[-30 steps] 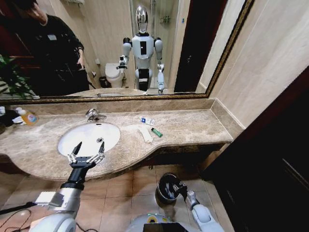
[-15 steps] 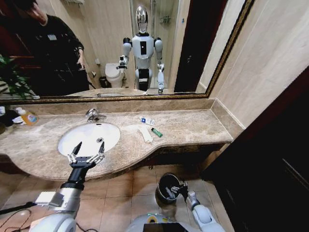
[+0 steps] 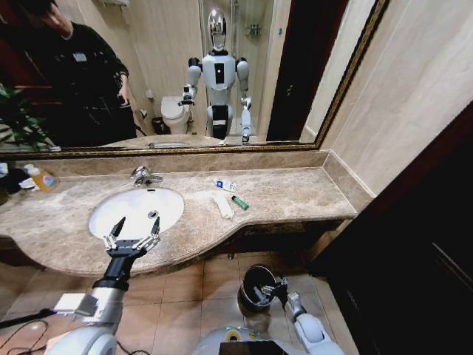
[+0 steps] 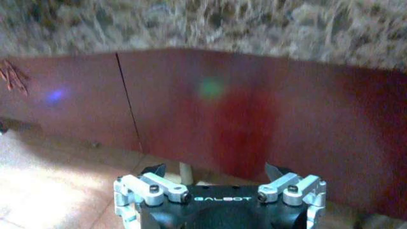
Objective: Pick up the trash from the sink and place it in the trash bin.
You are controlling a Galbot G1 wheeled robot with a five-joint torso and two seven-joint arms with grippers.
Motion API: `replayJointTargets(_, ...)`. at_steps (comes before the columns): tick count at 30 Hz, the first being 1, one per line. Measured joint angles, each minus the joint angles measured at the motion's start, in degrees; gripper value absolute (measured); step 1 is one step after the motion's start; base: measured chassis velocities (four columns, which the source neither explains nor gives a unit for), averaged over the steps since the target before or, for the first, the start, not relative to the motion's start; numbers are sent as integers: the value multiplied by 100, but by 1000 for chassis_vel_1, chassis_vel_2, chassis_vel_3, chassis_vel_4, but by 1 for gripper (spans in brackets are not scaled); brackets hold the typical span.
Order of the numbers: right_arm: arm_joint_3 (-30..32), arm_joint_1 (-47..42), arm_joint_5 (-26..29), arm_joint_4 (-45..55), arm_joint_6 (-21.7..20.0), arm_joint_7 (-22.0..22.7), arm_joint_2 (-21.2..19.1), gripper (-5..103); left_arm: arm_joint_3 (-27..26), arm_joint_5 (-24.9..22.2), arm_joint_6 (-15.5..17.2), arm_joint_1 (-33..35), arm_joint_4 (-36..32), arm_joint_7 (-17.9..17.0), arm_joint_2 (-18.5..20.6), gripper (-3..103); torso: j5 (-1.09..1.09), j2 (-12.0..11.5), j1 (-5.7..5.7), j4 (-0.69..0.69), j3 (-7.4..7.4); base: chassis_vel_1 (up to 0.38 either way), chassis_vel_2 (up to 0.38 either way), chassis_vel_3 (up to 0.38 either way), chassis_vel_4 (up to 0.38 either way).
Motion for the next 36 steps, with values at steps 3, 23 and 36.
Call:
replayJointTargets(3, -12, -307, 299, 707, -208, 101, -132, 100, 0, 0, 0, 0, 0, 0, 0, 100, -1, 0, 0, 0, 0, 0, 0, 0, 0)
replayJointTargets(23, 12, -1061, 786, 4348, -632, 856, -936, 100, 0, 0, 0, 0, 0, 0, 0, 100, -1, 0, -1, -1, 0, 0, 0, 0, 0)
replayJointTargets(36, -420, 1259, 2027, 3417, -1674, -645, -2249, 100, 0, 0, 0, 0, 0, 0, 0, 100, -1, 0, 0, 0, 1, 0, 0, 0, 0)
